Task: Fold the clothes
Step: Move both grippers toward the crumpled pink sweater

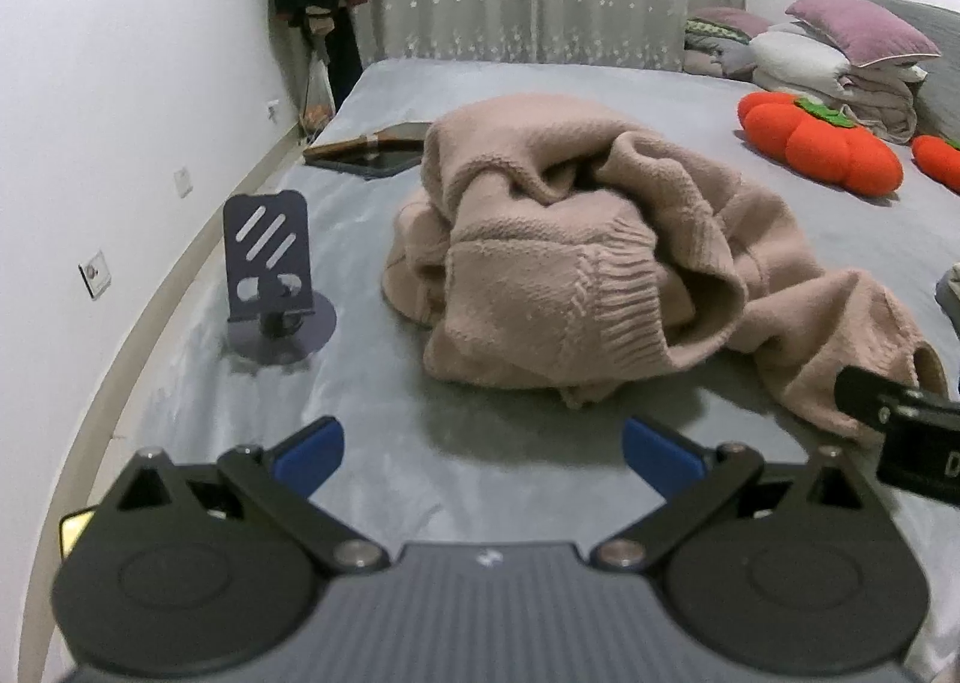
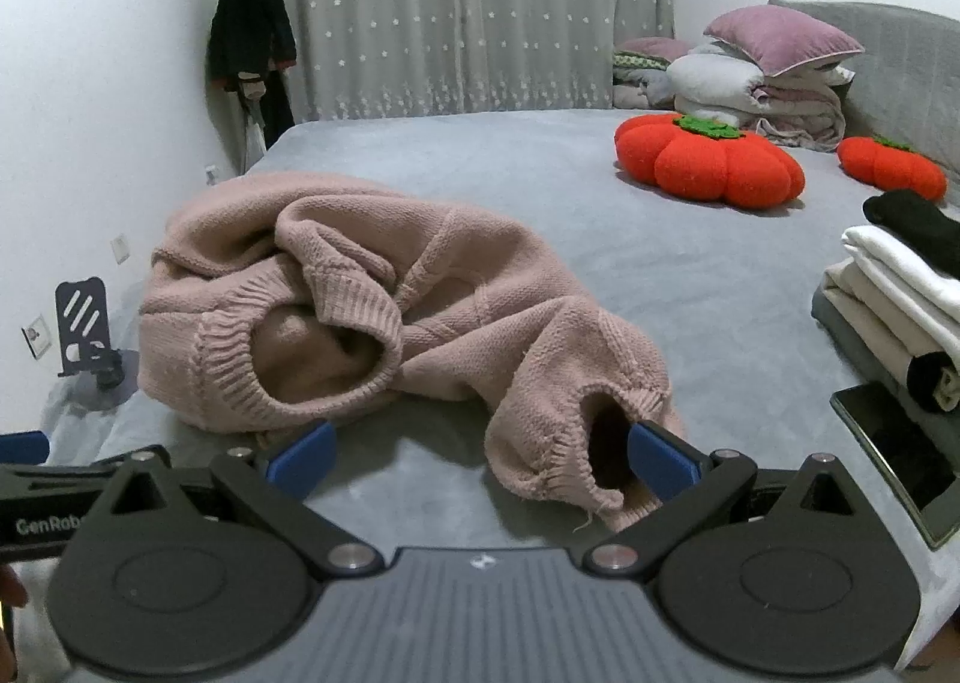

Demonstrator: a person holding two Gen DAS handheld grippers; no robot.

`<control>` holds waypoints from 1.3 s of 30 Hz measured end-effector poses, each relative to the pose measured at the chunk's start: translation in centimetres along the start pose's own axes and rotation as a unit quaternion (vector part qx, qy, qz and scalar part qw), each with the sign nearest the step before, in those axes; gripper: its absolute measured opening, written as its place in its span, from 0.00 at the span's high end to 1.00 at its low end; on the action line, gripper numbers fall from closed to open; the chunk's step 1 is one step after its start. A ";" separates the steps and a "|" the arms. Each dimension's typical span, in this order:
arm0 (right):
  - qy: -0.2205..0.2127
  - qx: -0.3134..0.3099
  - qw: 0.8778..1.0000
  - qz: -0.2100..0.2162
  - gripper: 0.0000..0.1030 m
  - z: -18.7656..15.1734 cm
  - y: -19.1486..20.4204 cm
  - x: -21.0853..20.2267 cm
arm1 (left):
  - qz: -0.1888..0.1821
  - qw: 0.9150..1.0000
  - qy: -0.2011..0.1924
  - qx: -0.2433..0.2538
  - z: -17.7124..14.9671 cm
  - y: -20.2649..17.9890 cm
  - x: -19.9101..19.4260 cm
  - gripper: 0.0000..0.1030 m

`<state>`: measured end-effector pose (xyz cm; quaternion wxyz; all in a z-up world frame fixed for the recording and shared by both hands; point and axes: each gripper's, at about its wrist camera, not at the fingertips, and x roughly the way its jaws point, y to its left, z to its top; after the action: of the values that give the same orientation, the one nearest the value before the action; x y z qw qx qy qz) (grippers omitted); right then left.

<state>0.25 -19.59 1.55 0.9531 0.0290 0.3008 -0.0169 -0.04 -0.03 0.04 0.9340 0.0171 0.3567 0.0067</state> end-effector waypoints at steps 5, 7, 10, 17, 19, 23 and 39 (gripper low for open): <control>-0.005 -0.004 1.000 -0.002 0.00 -0.2 0.0 0.0 | 0.000 1.000 0.000 0.005 -0.1 0.2 -0.2 0.00; 0.002 -0.012 1.000 -0.009 0.00 -0.1 0.5 0.2 | 0.003 1.000 0.008 0.001 0.2 0.1 0.3 0.00; 0.003 -0.008 1.000 -0.007 0.00 -0.1 0.5 0.2 | 0.004 1.000 0.001 0.000 0.1 0.2 -0.1 0.00; 0.005 -0.009 1.000 -0.004 0.00 0.0 0.9 0.5 | 0.005 1.000 0.000 -0.002 0.2 0.3 -0.1 0.00; 0.005 -0.011 1.000 -0.004 0.00 0.0 1.1 0.6 | 0.007 1.000 0.000 -0.001 0.2 0.3 -0.2 0.00; 0.005 -0.009 1.000 -0.005 0.00 0.0 1.1 0.6 | 0.007 1.000 -0.001 0.002 0.2 0.2 -0.1 0.00; 0.005 -0.005 1.000 -0.006 0.00 0.1 0.8 0.7 | 0.011 1.000 -0.004 0.004 0.1 0.2 0.0 0.00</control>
<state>0.95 -18.79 1.25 0.9515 0.0228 0.3061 -0.0212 0.04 0.12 0.08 0.9351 0.0248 0.3531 0.0155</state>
